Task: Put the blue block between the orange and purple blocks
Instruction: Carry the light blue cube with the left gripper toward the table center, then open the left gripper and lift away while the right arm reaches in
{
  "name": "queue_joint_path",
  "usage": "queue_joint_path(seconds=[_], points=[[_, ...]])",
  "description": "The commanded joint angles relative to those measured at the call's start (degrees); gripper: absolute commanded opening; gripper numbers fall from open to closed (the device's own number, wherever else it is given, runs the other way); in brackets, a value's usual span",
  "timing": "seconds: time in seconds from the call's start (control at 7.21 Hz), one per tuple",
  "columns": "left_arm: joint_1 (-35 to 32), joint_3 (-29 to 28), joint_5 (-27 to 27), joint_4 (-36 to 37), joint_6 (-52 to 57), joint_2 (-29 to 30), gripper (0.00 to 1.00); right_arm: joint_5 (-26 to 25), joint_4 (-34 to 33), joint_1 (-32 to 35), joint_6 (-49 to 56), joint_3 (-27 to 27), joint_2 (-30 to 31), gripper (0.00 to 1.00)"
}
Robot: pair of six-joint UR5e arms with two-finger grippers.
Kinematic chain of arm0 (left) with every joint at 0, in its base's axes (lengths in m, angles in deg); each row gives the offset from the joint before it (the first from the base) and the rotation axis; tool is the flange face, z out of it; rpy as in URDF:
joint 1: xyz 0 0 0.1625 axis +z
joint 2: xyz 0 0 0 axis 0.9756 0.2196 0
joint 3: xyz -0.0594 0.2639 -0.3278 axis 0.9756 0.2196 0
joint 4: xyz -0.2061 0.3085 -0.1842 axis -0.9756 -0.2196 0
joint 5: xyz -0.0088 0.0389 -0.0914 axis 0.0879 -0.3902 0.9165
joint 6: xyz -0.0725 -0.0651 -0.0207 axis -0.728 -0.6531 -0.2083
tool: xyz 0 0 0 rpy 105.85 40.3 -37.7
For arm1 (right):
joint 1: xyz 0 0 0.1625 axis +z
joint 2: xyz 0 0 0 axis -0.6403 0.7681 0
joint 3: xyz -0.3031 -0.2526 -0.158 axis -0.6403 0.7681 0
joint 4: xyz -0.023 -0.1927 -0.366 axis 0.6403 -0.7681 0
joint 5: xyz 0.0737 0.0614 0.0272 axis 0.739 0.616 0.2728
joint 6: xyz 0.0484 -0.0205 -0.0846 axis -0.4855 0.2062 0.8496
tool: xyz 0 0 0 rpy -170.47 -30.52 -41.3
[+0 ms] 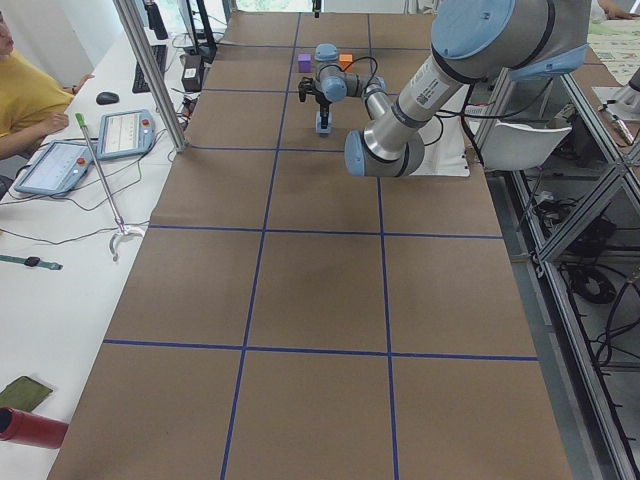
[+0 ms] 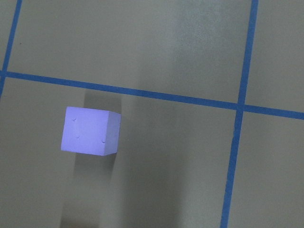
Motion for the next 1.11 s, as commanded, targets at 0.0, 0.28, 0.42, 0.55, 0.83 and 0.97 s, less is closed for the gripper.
queue_joint_path(seconds=[0.0,0.28,0.42,0.55,0.83,0.97], points=[[0.21,-0.76,-1.08,-0.77,0.07,0.42,1.00,0.16,-0.09,-0.05,-0.02,-0.04,-0.03,1.00],[-2.06,1.68,-0.91,-0.51,0.25,0.34,1.00,0.16,0.09,-0.05,0.16,-0.47,-0.03,1.00],[-3.21,4.22,-0.73,-0.33,0.25,-0.10,1.00,0.42,0.17,-0.31,0.07,-0.38,-0.03,1.00],[-4.70,7.99,-0.47,0.46,0.33,-2.63,1.00,0.60,4.61,-2.06,-0.63,-0.30,-0.03,1.00],[-6.55,20.70,-0.38,1.95,0.33,-13.05,1.00,0.25,14.53,-9.77,-17.23,-0.38,-0.99,1.00],[-6.99,26.60,-0.38,1.78,0.51,-19.72,1.00,-0.44,21.20,-14.85,-31.69,-0.30,-3.35,1.00]])
